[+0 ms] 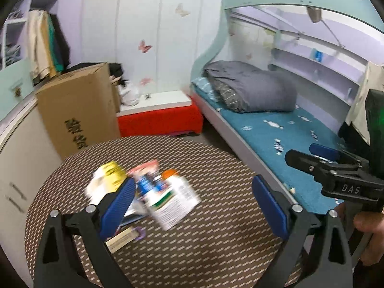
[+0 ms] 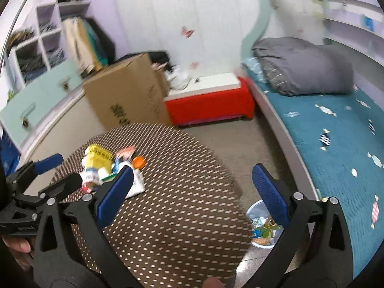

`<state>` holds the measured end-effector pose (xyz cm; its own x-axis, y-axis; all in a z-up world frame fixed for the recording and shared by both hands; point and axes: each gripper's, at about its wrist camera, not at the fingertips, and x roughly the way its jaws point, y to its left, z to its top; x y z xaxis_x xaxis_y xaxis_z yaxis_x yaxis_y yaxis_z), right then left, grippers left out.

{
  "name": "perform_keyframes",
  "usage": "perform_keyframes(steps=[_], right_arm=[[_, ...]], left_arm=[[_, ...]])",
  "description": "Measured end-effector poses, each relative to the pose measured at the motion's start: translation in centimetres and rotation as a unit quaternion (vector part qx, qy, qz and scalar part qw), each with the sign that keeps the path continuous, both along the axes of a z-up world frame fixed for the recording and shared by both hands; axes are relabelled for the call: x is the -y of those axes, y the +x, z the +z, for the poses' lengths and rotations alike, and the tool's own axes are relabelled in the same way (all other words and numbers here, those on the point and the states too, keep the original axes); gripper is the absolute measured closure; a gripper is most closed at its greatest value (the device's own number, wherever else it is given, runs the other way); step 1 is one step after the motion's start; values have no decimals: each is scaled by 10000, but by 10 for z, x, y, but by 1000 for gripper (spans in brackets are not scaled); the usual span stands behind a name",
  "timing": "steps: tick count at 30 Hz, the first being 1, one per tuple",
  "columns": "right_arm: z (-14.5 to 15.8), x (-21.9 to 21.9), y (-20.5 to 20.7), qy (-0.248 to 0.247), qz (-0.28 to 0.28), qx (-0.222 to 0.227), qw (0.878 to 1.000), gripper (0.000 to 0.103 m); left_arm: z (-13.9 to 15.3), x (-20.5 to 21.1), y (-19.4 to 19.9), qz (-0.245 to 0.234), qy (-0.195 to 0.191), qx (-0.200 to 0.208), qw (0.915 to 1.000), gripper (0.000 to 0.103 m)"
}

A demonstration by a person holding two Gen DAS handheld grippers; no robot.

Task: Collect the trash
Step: 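Return both tools to the table, then grasp the white medicine box with the right tool while the left tool grasps the purple-ringed tag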

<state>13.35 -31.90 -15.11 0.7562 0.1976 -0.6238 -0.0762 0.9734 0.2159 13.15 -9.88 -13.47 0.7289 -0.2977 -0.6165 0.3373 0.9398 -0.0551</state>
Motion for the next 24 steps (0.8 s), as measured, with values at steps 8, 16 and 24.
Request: perform_keyframes(steps=[8, 16, 24], right_arm=[[-34, -64, 20, -201, 702, -409, 9965, 6], [-65, -121, 39, -699, 1316, -696, 9864, 6], [-95, -129, 69, -483, 1450, -842, 9847, 14]], left_arm=[[-28, -65, -7, 493, 70, -256, 9984, 8], [-56, -107, -7, 883, 158, -519, 9946, 8], [-84, -126, -4, 1047, 227, -853, 9906, 8]])
